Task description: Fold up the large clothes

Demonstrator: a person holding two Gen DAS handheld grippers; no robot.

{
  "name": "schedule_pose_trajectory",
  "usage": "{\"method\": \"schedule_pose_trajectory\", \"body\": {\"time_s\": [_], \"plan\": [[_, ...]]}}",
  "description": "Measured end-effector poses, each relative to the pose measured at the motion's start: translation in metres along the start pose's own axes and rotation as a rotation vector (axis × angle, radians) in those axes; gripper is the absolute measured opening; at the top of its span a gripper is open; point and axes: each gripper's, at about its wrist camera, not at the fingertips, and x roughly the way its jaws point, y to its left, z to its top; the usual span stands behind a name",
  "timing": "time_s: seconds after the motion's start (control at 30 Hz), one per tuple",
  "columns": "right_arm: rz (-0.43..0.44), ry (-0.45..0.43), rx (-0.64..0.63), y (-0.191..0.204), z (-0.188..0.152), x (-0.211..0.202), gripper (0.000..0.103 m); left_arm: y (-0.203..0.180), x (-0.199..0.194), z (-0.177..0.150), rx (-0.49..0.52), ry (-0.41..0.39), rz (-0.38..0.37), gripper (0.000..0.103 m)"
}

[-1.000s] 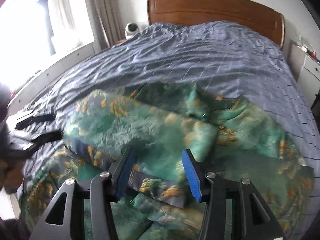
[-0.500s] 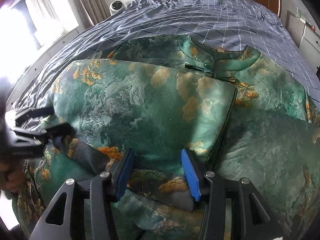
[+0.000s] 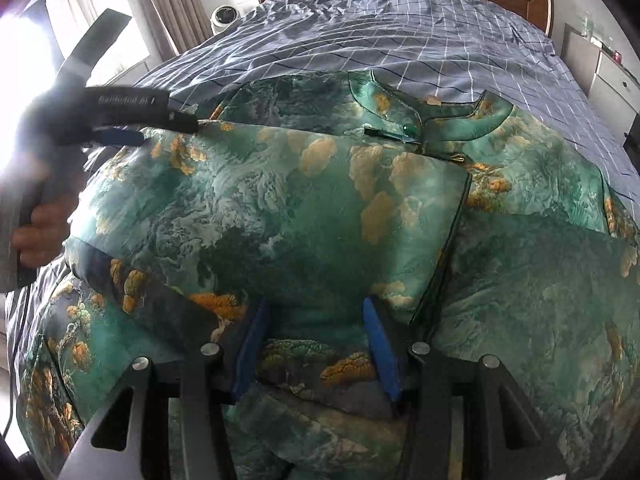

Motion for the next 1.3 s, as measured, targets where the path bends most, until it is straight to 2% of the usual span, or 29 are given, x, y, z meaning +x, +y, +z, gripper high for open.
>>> {"method": "schedule_pose_trajectory", "body": {"time_s": [0.2, 0.3, 0.4, 0.47, 0.6, 0.73, 0.8, 0.83, 0.93, 1.07, 1.2, 1.3], "plan": [[0.005, -0.011, 0.004, -0.001, -0.001, 0.000, 0.049, -0.005, -0.026, -0.055, 0.060, -0.014, -0.020, 0.099], [0.005, -0.015, 0.006, -0.001, -0.002, -0.001, 0.049, -0.010, -0.050, -0.098, 0.128, -0.015, -0.025, 0.099], [-0.006, -0.007, 0.011, 0.001, 0.000, -0.002, 0.049, -0.018, -0.063, -0.126, 0.190, -0.003, -0.034, 0.099], [-0.020, -0.008, 0.008, 0.003, 0.002, -0.004, 0.050, -0.021, -0.083, -0.151, 0.231, -0.028, -0.036, 0.099], [-0.026, -0.052, 0.012, 0.008, 0.002, -0.026, 0.052, -0.020, -0.130, -0.194, 0.231, -0.127, -0.070, 0.099], [-0.009, -0.148, 0.064, 0.005, -0.007, -0.073, 0.075, -0.019, -0.164, -0.228, 0.199, -0.244, 0.013, 0.099], [-0.020, -0.191, 0.064, 0.004, -0.016, -0.101, 0.076, -0.016, -0.171, -0.239, 0.185, -0.273, 0.059, 0.099], [-0.024, -0.209, 0.065, 0.002, -0.022, -0.113, 0.076, -0.013, -0.174, -0.246, 0.172, -0.284, 0.077, 0.099], [-0.063, -0.269, 0.079, -0.009, -0.048, -0.154, 0.081, -0.003, -0.178, -0.262, 0.128, -0.277, 0.049, 0.100], [-0.175, -0.316, 0.133, -0.039, -0.101, -0.201, 0.081, 0.000, -0.192, -0.278, 0.114, -0.298, 0.047, 0.100], [-0.274, -0.320, 0.241, -0.076, -0.150, -0.238, 0.081, 0.006, -0.213, -0.287, 0.063, -0.368, 0.049, 0.100], [-0.329, -0.328, 0.282, -0.093, -0.177, -0.262, 0.081, 0.016, -0.229, -0.291, 0.015, -0.454, 0.020, 0.100]]}}
